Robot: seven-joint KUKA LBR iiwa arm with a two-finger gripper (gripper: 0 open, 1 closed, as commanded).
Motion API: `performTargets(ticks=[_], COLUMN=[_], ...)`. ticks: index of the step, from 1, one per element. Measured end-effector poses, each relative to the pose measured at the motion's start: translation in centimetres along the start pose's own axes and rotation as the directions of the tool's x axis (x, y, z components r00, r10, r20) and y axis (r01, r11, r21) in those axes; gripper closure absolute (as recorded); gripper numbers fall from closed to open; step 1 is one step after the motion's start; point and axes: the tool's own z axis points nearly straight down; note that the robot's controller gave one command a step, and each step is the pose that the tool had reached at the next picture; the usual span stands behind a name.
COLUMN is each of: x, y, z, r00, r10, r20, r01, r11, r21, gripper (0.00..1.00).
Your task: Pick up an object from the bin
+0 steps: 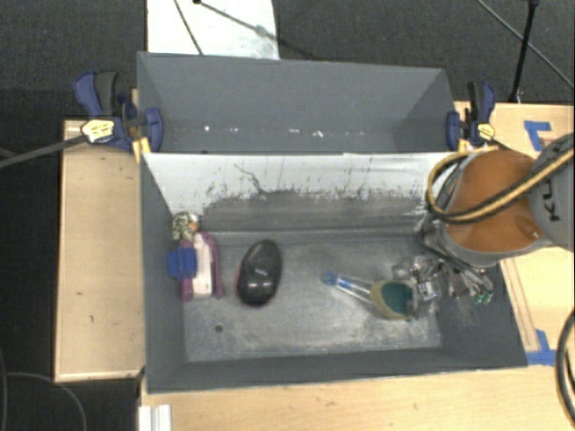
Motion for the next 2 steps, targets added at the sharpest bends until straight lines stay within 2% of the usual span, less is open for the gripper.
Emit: performTargets(ticks=[1, 2], x=[-6.6, -7.3], y=[0.3, 3.7], z=[-8.5, -16.5], r00=[0.994, 0.948], r10=[-0.108, -0.316], r20=[0.023, 0.019], r01=[0.108, 0.316], r11=[0.994, 0.949], r21=[0.002, 0.003], gripper=[1.00, 1.00])
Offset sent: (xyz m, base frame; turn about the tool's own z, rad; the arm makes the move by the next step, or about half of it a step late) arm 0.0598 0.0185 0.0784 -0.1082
